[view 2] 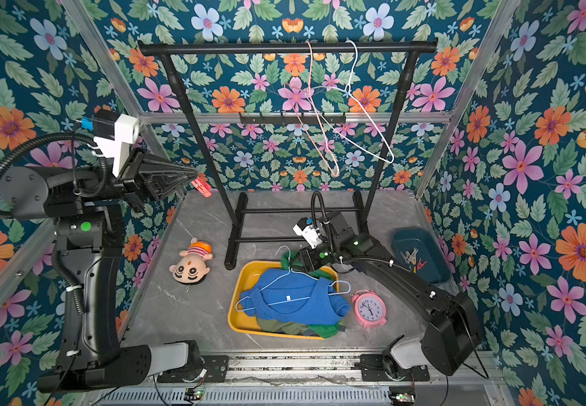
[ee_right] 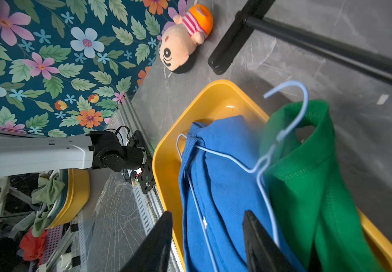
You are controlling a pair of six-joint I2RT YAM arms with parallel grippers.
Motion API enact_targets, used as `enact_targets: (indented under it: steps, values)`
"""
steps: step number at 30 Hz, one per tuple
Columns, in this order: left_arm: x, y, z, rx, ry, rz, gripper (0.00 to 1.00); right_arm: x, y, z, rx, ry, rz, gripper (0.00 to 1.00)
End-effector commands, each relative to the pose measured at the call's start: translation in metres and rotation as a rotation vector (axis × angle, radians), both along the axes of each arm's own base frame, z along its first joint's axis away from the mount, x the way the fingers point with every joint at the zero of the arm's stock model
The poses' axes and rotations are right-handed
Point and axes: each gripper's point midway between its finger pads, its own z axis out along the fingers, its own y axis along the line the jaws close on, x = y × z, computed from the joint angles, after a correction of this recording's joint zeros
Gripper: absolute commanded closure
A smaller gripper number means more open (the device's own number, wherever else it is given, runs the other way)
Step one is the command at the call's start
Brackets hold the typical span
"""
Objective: Remove the clothespins securing tank tops to the hanger
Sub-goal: Place the hanger in the basket, then place the clothespin in the storage box.
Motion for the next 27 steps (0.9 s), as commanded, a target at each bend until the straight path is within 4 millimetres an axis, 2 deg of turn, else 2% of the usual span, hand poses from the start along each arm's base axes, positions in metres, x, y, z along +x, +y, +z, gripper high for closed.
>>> enact_targets:
  steps: [1,3,5,9,11,13,16,20,22,27]
  values:
    - [-0.003,-0.001,-0.008,0.034,0.003,-0.028,1.0,0.002,-0.007,0.032,-0.019,-0.107,0.004,0.5]
    - [-0.004,-0.001,-0.008,0.034,0.004,-0.028,1.0,-0.002,-0.003,0.076,0.055,-0.171,0.028,0.53]
    - [-0.004,-0.001,-0.009,0.034,0.007,-0.029,1.0,-0.012,0.005,0.132,0.174,-0.236,0.072,0.55]
    - [-0.003,-0.001,-0.011,0.031,0.022,-0.028,1.0,-0.049,0.024,0.233,0.412,-0.368,0.224,0.54]
    - [-0.005,-0.001,-0.012,0.03,0.025,-0.03,1.0,-0.062,0.032,0.269,0.51,-0.399,0.296,0.53]
    - [-0.005,-0.002,-0.012,0.028,0.032,-0.032,1.0,-0.064,0.04,0.291,0.568,-0.429,0.328,0.52]
    - [-0.005,-0.003,-0.013,0.024,0.041,-0.034,1.0,-0.064,0.053,0.314,0.638,-0.459,0.371,0.51]
    - [-0.004,-0.004,-0.016,0.024,0.056,-0.039,1.0,-0.068,0.078,0.326,0.65,-0.501,0.423,0.5]
    - [-0.004,-0.004,-0.016,0.025,0.057,-0.041,1.0,-0.062,0.095,0.325,0.648,-0.501,0.441,0.5]
    - [-0.004,-0.004,-0.015,0.021,0.058,-0.041,1.0,-0.06,0.111,0.336,0.694,-0.49,0.484,0.5]
